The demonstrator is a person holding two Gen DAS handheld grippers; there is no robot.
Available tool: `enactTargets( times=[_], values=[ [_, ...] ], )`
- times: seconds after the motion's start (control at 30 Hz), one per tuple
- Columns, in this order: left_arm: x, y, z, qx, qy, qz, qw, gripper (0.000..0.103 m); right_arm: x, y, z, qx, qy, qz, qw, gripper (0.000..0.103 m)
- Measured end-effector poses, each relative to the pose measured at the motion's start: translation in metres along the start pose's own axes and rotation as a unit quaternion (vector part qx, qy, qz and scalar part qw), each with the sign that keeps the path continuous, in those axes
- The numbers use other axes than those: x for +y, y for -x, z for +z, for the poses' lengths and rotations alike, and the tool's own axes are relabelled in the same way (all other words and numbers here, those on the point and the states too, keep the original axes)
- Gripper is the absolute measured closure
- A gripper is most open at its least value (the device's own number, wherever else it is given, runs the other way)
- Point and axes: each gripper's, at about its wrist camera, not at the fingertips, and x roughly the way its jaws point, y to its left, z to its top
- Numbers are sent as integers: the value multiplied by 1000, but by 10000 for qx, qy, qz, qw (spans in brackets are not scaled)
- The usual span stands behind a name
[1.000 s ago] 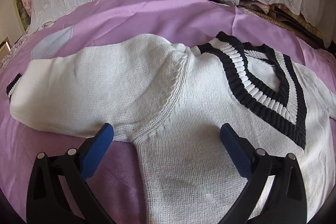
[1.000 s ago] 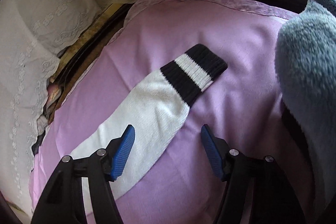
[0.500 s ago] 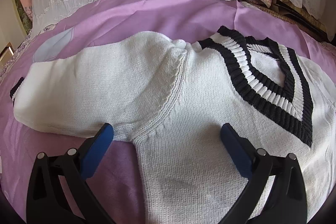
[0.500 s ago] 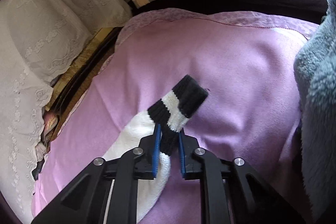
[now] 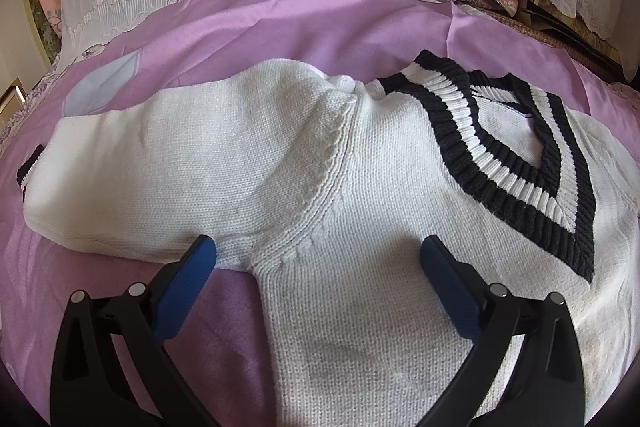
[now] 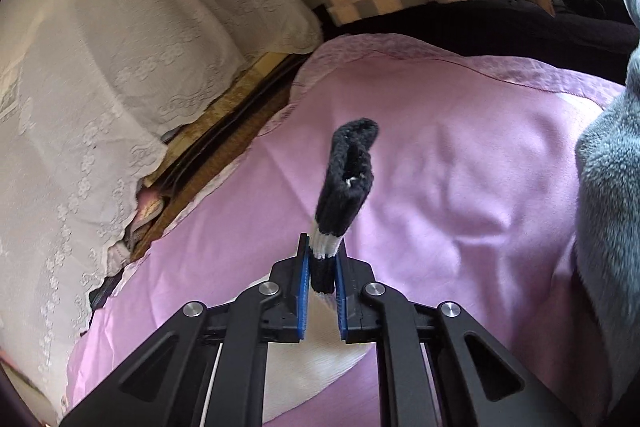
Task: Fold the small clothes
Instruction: 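Grasp the striped sleeve cuff with the right tool and lift it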
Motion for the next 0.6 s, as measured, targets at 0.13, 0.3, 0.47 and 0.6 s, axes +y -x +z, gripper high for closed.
enactTargets(
  times=[0.13,0.3,0.47,0.6],
  values=[
    [0,-1,1,-6,15,13,10000,4,27,12,-8,40,362,260,9990,91],
    [-1,-1,2,-15,33,49,10000,4,64,24,-22,108,842,560,9948,91],
    [-1,-2,3,-19,61,83,9999,4,104,31,-44,353,1284,878,9872,91],
    [-2,-3,3,-22,71,100,9999,4,137,37,-63,505,1583,1132,9796,91]
  ],
)
